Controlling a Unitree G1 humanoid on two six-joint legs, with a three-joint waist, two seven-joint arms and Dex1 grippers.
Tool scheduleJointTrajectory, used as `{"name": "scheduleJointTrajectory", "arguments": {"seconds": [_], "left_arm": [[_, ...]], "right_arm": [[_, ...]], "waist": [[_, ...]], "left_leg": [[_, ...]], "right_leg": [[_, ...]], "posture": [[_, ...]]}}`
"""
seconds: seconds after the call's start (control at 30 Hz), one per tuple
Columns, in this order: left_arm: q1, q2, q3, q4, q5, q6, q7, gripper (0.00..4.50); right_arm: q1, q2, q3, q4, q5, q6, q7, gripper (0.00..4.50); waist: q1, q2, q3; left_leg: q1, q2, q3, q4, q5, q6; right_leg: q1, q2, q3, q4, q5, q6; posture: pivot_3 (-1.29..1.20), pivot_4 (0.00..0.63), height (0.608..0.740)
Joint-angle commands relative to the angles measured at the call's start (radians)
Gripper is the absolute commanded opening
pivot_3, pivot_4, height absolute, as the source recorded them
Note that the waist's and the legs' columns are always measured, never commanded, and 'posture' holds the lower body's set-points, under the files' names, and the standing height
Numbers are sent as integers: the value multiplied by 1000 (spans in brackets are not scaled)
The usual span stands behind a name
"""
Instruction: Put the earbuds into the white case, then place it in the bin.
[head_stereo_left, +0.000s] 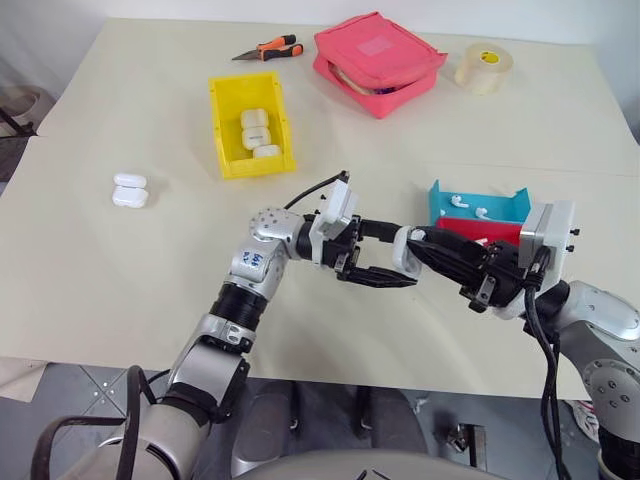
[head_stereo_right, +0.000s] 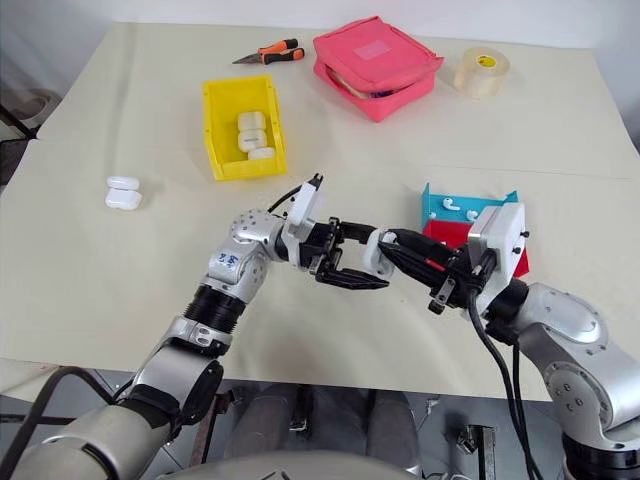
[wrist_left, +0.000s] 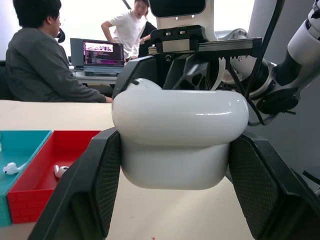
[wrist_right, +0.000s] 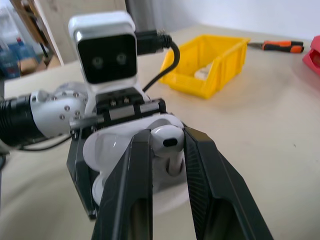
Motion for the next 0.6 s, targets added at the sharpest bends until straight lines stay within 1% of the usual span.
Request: {"name": "scheduleJointTrajectory", "arguments": {"seconds": [0.03,0.27,0.43,0.5,0.57,0.6], "left_arm": [[-54,-15,65,-41,-47,-60,18,2809],[-49,-18,66,-41,-46,-71,23,2809],[-43,-15,51,-44,-35,-81,16,2809],[-44,-13,47,-37,-28,-90,17,2809],[-46,-9,45,-29,-19,-94,18,2809],[-47,-8,45,-25,-16,-94,19,2809]], "right_arm": [[44,-46,14,28,-22,52,10,521],[21,-82,9,43,-3,52,17,521],[-30,-112,27,47,18,80,29,521],[-45,-121,28,48,19,79,29,1269],[-61,-122,26,47,21,77,26,1820],[-68,-123,23,44,25,76,27,1820]], "waist": [[0,0,0],[0,0,0],[0,0,0],[0,0,0],[0,0,0],[1,0,0]], "left_leg": [[0,0,0,0,0,0],[0,0,0,0,0,0],[0,0,0,0,0,0],[0,0,-1,0,0,0],[0,0,0,0,0,0],[0,0,0,0,0,0]], "right_leg": [[0,0,0,0,0,0],[0,0,0,0,0,0],[0,0,0,0,0,0],[0,0,0,0,0,0],[0,0,0,0,0,0],[0,0,0,0,0,0]], "posture": [[0,150,740],[0,150,740],[0,150,740],[0,150,740],[0,150,740],[0,150,740]]}}
